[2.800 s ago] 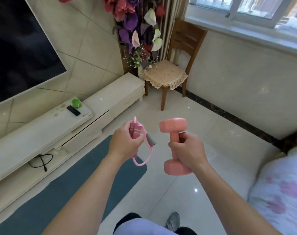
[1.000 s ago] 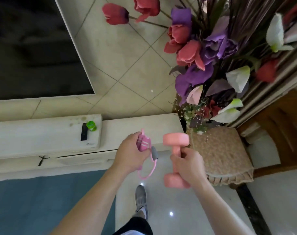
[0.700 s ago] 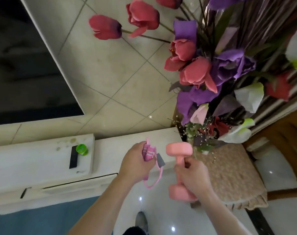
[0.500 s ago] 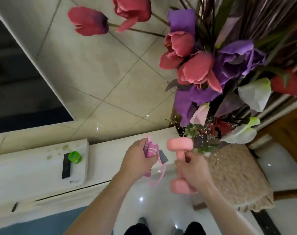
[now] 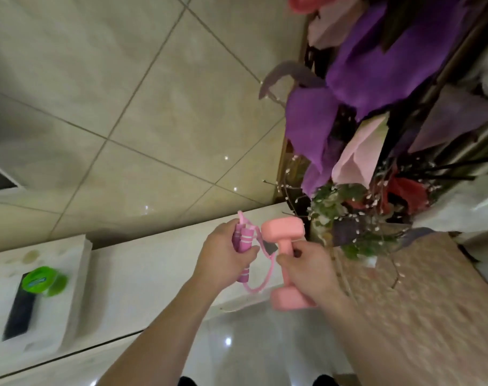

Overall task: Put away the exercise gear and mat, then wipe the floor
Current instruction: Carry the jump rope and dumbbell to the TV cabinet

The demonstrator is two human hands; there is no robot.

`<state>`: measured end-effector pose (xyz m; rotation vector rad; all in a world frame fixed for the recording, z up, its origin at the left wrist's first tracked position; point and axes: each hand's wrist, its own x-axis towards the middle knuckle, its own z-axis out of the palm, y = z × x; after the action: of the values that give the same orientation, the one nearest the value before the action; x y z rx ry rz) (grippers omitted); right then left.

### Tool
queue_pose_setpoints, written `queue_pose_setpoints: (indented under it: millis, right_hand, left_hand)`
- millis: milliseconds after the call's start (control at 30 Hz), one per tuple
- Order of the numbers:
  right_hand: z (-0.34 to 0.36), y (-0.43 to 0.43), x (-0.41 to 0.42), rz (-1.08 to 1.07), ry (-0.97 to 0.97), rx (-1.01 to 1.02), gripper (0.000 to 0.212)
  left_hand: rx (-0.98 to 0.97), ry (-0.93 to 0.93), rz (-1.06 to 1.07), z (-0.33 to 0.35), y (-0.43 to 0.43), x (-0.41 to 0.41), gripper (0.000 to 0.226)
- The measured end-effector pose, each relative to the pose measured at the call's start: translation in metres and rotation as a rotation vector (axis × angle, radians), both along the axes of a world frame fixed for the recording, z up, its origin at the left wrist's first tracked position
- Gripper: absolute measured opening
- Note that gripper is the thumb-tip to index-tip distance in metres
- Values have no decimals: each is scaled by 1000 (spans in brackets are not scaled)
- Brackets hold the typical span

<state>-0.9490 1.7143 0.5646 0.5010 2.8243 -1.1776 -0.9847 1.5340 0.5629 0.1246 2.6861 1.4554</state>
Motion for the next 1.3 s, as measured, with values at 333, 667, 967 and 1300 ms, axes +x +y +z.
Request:
queue_pose_setpoints:
  millis: [333, 667, 967, 1300]
  right_hand:
    - [-163, 35, -76, -5, 1, -72, 30]
    - [-244, 71, -135, 4, -39, -48, 20]
    - [-270, 78, -165, 50, -95, -39, 13]
    - [-285, 81, -178, 93, -113, 4, 13]
  left_hand:
    - [65, 103, -1, -183, 23, -66, 29]
    - [117, 100, 38, -280, 50, -110, 20]
    - [83, 43, 140, -313, 64, -133, 22]
    - [-118, 2, 242, -342, 61, -144, 36]
